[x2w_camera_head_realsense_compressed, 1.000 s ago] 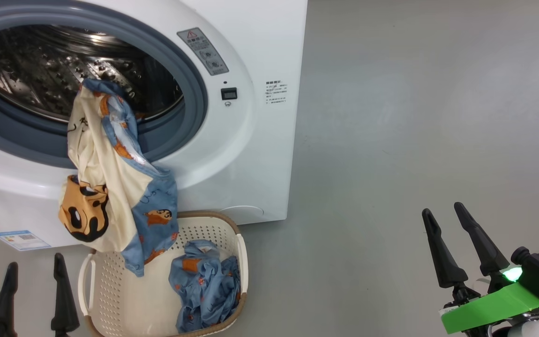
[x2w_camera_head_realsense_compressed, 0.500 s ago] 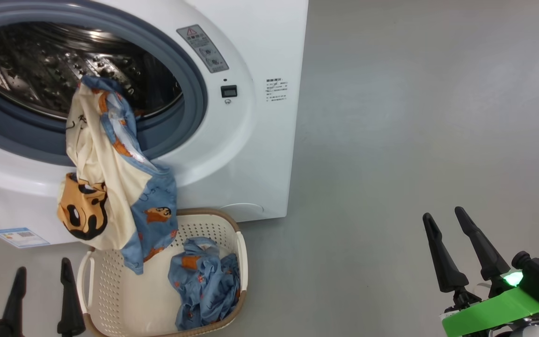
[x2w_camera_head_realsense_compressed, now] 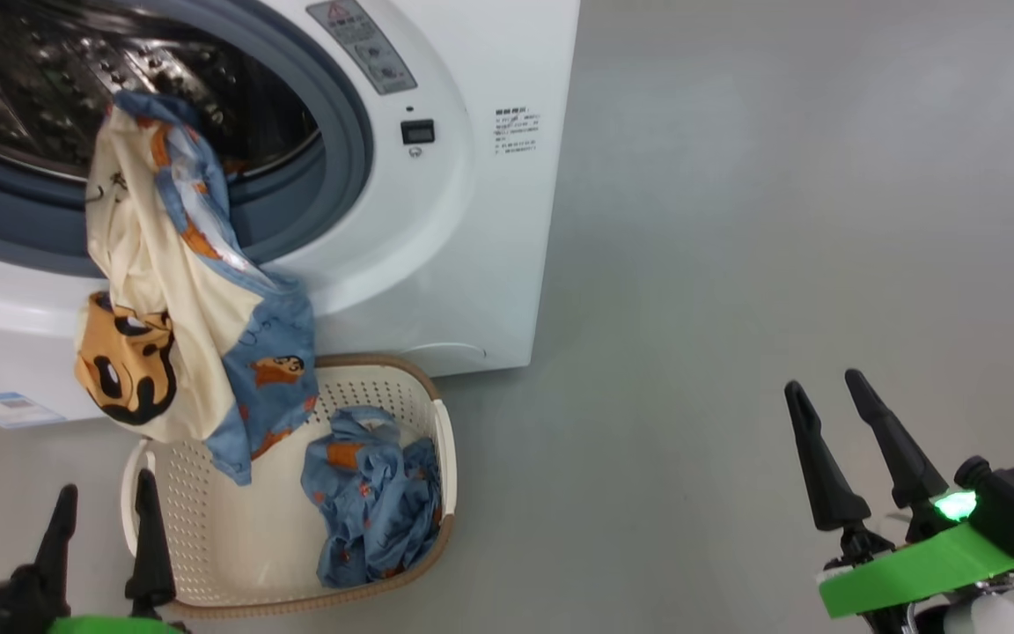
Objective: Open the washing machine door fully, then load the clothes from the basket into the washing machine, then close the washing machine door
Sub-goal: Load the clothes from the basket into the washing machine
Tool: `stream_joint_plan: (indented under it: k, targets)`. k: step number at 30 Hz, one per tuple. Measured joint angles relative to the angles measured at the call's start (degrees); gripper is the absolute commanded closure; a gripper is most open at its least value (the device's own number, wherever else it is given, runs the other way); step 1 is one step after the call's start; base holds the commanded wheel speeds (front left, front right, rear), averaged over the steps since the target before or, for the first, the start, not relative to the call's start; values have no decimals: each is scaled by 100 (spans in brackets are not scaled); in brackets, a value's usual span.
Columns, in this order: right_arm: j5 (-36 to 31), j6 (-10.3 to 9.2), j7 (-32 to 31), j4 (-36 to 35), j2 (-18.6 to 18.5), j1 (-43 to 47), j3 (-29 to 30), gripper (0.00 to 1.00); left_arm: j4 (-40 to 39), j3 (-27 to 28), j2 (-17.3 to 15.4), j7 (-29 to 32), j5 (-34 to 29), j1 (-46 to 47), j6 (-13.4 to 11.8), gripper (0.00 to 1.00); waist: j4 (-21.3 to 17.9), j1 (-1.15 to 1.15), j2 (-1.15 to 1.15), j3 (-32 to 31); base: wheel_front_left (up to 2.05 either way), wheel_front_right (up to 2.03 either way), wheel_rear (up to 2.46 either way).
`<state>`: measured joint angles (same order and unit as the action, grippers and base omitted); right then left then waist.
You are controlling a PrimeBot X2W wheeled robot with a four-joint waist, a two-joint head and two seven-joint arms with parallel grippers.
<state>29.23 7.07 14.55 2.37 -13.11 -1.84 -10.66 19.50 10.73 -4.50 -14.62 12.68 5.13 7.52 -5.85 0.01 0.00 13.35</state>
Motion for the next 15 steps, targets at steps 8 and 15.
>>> stream_joint_plan:
  k: [8,15]
  targets:
    - [-9,0,0,-29,76,-241,-33,0,705,-232,-294,0,170,664,0,0,-28,0,0,389,0,0,0]
    - [-49,0,0,-51,137,-553,-107,0,1539,-570,-733,0,437,1594,0,0,-92,0,0,838,0,0,0]
